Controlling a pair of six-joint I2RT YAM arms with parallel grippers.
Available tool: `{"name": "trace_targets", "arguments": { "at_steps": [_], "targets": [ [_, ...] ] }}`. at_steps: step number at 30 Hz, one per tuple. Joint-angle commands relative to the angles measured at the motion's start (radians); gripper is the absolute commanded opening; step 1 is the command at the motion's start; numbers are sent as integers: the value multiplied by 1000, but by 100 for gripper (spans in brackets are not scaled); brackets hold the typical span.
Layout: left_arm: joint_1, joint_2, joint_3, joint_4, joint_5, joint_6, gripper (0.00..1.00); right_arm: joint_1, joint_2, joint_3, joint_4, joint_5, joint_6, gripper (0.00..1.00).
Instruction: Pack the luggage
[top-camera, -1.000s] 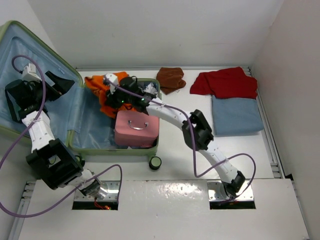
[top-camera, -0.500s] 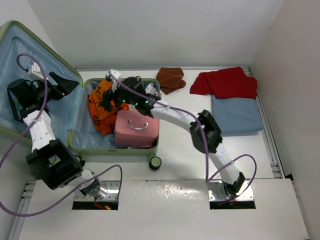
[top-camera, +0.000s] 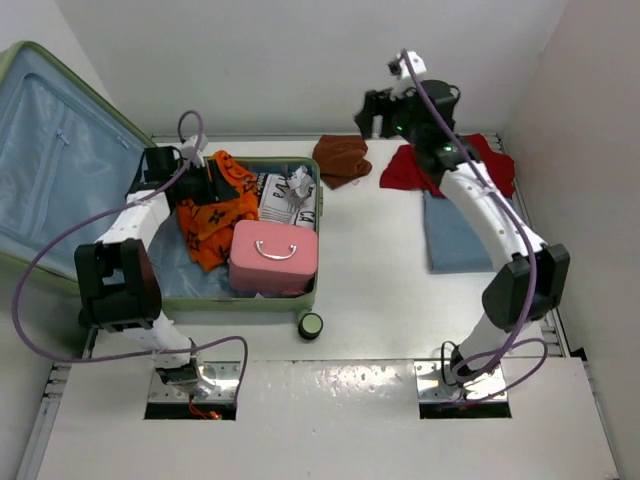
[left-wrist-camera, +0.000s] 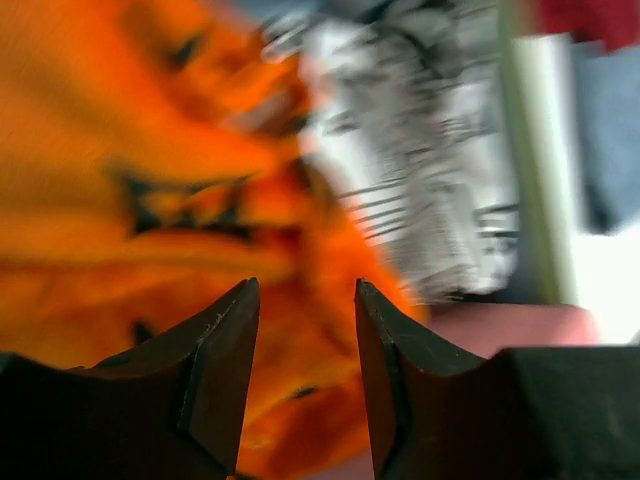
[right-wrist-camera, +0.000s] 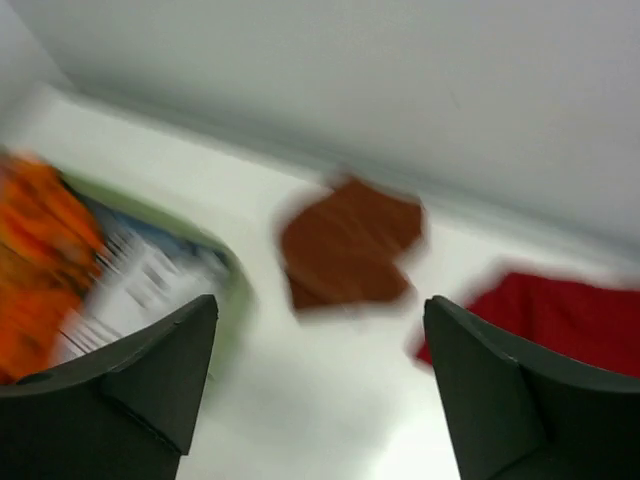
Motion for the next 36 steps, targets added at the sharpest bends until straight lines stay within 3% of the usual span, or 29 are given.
{"name": "trace_targets", "arguments": {
  "at_steps": [1,4,7,8,11,17,18,26,32,36],
  "targets": [
    [2,47,-9,-96,-261,39,48,-125,-43,-78,-378,-19,-137,85],
    [2,111,-19,-160,-369,86,50,-245,-121,-177,-536,-46,-388,89],
    [2,121,-28,-170,-339,114,70,-328,-155,-246,-612,-110,-597,92],
    [11,98,-28,-170,-275,126,79,-385,-161,-258,-697,-133,-761,96],
    [11,38,-17,-146,-175,138,88,-445,-212,-380,-756,-155,-984,99],
    [11,-112,64,-99,-95,138,95,-535,-277,-516,-794,-180,-1421,99],
    [11,-112,78,-99,-95,129,95,-548,-280,-520,-857,-196,-1567,99],
    [91,-137,165,-139,-18,85,96,-598,-283,-672,-854,-266,-1906,99],
    [140,-137,175,-150,20,65,96,-599,-197,-657,-890,-238,-1978,99],
    [160,-117,184,-150,20,55,96,-592,-171,-747,-746,-201,-1980,99]
  ]
}}
